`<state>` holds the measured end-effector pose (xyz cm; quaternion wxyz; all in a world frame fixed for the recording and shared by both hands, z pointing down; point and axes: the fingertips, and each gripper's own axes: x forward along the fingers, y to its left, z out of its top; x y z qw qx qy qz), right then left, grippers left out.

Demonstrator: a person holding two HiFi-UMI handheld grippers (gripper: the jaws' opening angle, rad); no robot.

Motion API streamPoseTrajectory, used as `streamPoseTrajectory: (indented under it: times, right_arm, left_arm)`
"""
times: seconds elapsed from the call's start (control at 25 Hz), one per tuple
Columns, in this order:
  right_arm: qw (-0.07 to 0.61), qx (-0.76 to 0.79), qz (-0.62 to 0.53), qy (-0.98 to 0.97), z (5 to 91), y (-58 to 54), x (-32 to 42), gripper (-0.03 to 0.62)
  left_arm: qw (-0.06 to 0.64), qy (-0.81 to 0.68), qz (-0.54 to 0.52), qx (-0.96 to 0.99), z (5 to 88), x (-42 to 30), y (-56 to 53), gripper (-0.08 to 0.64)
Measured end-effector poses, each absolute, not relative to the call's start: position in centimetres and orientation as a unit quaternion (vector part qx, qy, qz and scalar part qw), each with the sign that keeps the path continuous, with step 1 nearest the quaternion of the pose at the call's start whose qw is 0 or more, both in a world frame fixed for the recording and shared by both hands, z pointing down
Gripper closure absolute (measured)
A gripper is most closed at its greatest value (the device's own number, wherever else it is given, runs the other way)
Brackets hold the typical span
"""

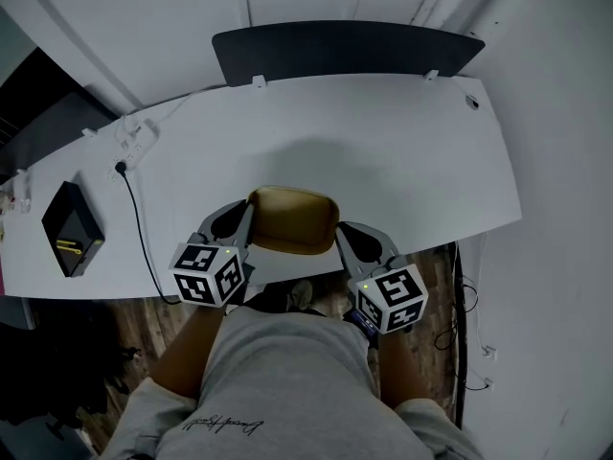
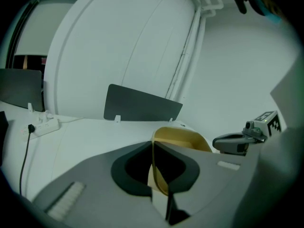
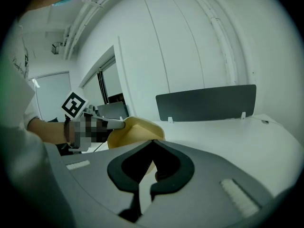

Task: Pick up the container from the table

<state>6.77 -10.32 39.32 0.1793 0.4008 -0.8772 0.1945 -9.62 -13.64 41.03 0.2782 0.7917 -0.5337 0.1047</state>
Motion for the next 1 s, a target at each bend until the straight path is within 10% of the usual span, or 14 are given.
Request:
streamPoseTrajectory:
  times: [1.0]
  right_arm:
    - [0.181,0.395,0.188,-0.880,39.2,-10.1,6.0,0.578]
  left_arm:
    - [0.283,-0.539,0.101,0.787,41.2,-10.0,-13.5,0.546]
